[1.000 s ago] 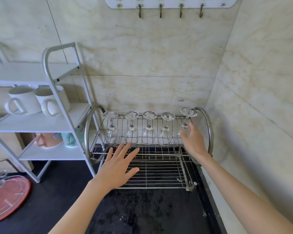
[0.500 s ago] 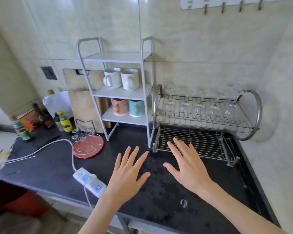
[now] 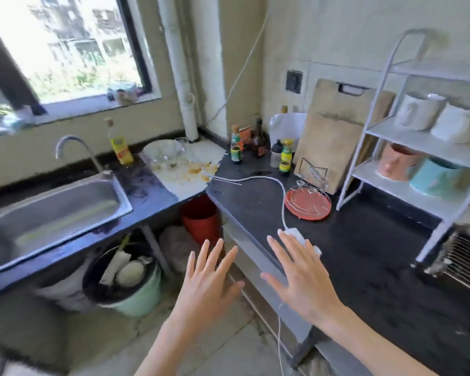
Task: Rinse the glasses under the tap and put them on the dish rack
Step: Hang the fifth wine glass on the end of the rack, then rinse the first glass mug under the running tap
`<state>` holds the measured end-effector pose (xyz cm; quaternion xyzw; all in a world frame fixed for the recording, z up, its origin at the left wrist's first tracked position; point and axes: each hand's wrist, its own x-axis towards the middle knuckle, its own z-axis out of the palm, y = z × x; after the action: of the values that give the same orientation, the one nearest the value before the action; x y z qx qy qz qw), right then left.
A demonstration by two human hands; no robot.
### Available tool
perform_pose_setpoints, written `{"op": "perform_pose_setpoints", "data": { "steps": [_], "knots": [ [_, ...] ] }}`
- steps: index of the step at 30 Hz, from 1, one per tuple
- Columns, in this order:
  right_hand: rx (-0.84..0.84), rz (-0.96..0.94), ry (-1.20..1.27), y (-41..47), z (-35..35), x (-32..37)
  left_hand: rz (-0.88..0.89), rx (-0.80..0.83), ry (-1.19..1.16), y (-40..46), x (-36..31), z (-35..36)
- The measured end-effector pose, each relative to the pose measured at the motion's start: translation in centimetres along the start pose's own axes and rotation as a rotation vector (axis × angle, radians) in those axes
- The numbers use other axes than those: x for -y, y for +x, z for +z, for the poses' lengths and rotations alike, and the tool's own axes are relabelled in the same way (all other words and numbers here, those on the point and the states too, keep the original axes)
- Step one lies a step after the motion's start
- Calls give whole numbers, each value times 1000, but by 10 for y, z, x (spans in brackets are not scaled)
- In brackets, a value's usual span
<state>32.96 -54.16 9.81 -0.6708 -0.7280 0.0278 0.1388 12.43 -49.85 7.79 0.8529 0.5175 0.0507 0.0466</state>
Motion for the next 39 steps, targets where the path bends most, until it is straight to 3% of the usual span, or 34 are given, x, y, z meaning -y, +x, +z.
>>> {"op": "perform_pose_setpoints", "data": {
  "steps": [8, 15, 20, 36, 39],
  "knots": [
    [88, -229, 62, 152, 43, 57, -286, -48, 45, 42, 117, -2],
    [128, -354, 129, 264, 70, 76, -392, -113, -43, 102, 181, -6],
    [160, -376, 130, 334, 96, 87, -513, 3, -85, 145, 221, -5],
    [209, -308, 57, 577, 183, 143, -485, 85, -162, 320, 429, 8],
    [210, -283, 23, 610, 197, 142, -487, 125, -289, 352, 449, 13]
  ]
}}
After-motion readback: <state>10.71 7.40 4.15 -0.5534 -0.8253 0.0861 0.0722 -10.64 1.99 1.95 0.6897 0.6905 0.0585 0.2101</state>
